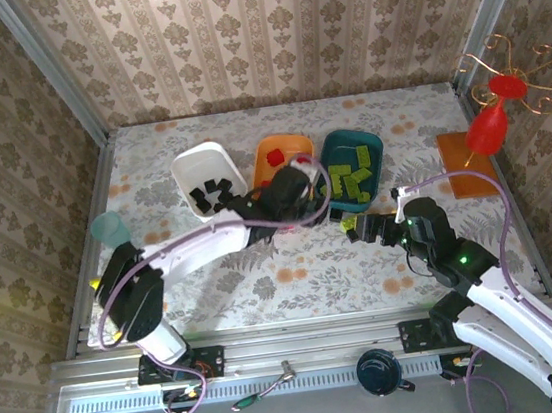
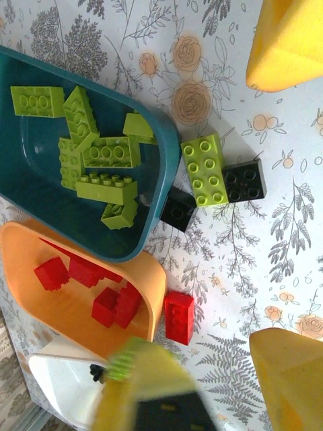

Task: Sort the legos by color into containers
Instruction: Place the lego in the container.

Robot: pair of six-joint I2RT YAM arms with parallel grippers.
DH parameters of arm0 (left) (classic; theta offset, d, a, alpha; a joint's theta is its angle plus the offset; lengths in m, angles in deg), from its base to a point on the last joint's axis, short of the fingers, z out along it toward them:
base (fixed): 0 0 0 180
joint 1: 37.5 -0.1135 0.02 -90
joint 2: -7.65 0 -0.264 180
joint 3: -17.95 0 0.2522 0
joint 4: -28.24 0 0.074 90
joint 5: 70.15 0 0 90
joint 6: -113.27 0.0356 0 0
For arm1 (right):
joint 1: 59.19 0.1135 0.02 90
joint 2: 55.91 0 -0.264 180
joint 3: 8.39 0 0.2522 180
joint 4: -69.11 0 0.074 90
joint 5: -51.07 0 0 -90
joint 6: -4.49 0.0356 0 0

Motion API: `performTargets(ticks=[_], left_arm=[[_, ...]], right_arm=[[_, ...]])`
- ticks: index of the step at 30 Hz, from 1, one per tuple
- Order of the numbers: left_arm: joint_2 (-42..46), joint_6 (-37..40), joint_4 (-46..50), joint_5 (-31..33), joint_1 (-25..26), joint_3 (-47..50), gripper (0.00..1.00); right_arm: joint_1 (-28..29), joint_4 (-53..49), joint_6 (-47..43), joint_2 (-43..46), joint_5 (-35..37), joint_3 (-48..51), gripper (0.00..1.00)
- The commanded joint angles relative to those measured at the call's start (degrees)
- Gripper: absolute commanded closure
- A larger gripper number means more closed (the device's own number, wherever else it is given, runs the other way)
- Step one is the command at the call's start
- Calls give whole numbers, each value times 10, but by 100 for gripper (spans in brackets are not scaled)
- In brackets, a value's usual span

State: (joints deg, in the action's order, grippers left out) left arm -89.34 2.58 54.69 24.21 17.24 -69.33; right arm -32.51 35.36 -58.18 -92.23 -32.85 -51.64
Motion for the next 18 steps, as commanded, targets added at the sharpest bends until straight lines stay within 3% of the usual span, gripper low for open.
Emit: performTargets(ticks=[1,10,18], left_arm=[[-87,28,-1,-59,-20,-85,45],[-276,8,47,-112,-50,-329,43],[-344,-37,65,-150,-64,-458,14]], right_arm=[[1,-20,7,14,24,6,8],[1,-43,4,24,24,8,8],[2,-2,-8,-23,4,37,8]])
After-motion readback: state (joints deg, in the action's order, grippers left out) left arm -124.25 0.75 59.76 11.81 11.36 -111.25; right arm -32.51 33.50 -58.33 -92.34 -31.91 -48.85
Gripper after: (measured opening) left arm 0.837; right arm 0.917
